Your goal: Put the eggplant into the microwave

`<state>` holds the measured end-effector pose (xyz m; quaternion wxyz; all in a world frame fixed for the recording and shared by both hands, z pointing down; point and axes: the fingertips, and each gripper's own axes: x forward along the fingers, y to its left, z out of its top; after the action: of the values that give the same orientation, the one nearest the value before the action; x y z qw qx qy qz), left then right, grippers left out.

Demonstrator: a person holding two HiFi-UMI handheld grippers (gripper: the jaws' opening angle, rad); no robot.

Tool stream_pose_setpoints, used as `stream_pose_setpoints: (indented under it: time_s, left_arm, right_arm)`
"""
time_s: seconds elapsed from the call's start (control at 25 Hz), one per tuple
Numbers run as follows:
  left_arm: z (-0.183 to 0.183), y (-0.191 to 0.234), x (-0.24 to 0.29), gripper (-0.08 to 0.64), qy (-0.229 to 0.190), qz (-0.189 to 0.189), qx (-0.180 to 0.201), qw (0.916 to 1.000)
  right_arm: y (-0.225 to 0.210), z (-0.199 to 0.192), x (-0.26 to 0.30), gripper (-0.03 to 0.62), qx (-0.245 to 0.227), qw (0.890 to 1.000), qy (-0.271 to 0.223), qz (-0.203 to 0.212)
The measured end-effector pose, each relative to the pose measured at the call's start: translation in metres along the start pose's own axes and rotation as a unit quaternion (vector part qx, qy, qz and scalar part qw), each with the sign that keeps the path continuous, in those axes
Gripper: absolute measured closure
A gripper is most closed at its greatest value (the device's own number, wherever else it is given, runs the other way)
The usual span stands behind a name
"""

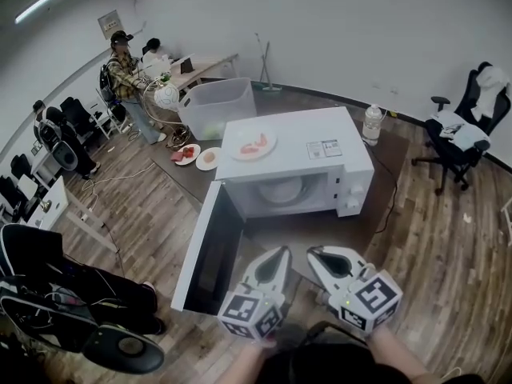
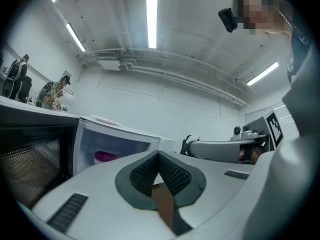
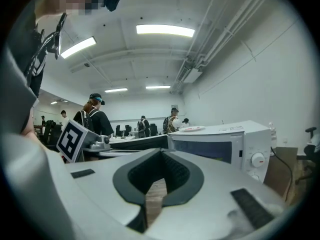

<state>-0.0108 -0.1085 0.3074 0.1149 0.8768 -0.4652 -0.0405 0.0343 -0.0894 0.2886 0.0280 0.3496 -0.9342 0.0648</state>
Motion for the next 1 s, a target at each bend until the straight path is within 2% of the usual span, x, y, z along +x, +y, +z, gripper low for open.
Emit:
stream_pose_setpoints:
  time_s: [0.32,0.84,1.0]
  left_arm:
    - [-0.008,-0.001,-0.011,0.560,0.011,0.012,-0.006,0.9998]
    - [-0.022,-0.011,0.002,0.560,0.032,-0.005,0.001,0.9995]
    - [-0.023,-0.008,0.002,0.560,0.029,-0.005,0.002,0.9996]
  right_arm:
    - [0.008,-0.003,-0.007,0.592,0.007,1.000,-0.001,0.012]
    - [-0.005,-0.020,-0.015,0.592,0.029,1.000,0.005,0.002]
    - [-0.008,-0.026,-0.013,0.592,0.023,1.000,0.012,0.000]
